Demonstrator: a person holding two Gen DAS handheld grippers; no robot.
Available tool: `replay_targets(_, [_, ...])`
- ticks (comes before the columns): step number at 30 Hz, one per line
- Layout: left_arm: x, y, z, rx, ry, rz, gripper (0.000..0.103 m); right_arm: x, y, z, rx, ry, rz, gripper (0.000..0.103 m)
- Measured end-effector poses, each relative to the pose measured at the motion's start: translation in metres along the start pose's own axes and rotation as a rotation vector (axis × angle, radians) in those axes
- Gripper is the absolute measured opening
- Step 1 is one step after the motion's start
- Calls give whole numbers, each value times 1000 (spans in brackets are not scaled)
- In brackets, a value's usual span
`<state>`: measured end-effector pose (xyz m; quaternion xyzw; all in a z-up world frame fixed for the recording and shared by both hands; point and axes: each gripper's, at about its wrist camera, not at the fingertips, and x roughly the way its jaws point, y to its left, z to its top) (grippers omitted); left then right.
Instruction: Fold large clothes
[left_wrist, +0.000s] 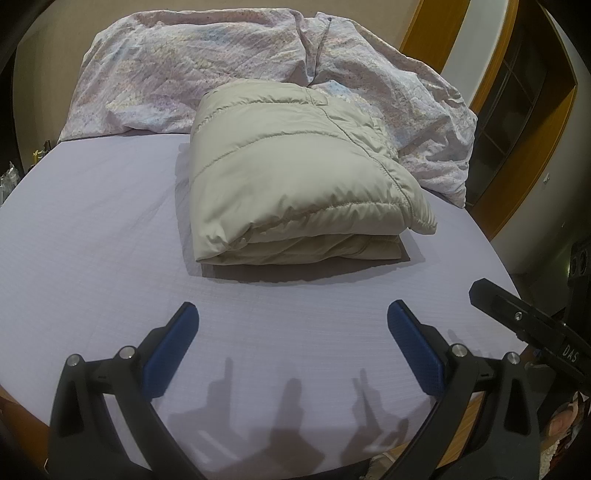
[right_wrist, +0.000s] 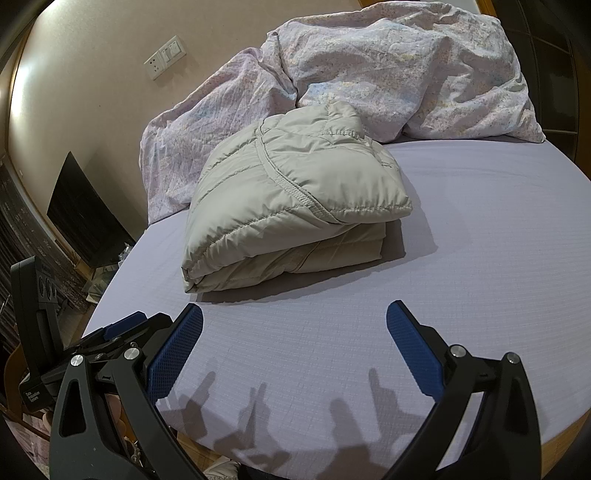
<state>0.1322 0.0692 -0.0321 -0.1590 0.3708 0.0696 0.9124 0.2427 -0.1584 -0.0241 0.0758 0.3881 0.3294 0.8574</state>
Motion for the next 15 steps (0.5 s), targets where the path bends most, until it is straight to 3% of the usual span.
replay_targets(15, [0,0,0,-3,1,0,101,-2,-3,0,1,-1,1,101])
